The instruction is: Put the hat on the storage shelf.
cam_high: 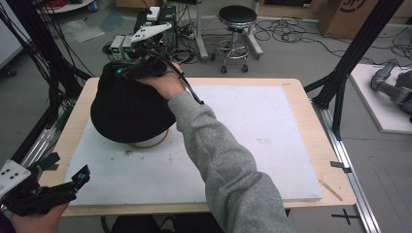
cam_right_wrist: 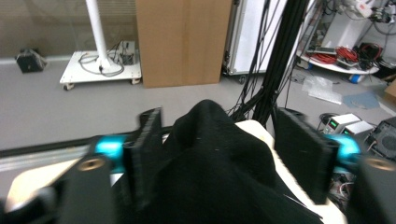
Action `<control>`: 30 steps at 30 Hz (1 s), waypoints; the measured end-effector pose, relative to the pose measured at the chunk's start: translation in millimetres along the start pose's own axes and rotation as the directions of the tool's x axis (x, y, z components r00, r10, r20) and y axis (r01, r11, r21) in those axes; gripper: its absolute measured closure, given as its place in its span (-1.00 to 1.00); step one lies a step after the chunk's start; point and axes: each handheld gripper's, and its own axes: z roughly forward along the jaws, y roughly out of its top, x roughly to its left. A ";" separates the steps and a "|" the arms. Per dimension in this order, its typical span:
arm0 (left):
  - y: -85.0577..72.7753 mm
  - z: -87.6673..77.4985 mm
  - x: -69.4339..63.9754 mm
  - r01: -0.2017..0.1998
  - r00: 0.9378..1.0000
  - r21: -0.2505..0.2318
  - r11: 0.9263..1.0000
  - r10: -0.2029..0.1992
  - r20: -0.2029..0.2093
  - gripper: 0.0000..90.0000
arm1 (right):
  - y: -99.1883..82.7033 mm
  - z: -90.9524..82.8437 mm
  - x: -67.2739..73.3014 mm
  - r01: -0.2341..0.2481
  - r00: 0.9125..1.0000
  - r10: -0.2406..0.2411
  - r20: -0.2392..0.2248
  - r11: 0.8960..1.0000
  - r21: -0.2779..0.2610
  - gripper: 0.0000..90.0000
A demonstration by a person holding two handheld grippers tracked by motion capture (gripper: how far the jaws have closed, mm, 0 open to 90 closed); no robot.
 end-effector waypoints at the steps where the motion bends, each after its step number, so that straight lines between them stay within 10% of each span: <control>1: -0.1 0.9 -0.6 0.004 1.000 -0.001 1.000 -0.004 0.000 -0.93 | 0.2 -2.1 -0.6 -0.011 1.000 0.011 0.001 1.000 -0.003 -0.51; 8: 0.3 9.3 -0.8 0.007 1.000 0.018 1.000 -0.007 0.009 -0.93 | 1.8 -24.0 -1.4 -0.046 0.997 0.048 0.065 0.998 -0.032 -0.99; 30: 7.9 53.0 4.0 0.011 0.999 0.022 1.000 -0.012 0.040 -0.93 | -38.2 -134.2 -12.5 -0.109 0.969 0.107 0.224 0.994 -0.004 -0.97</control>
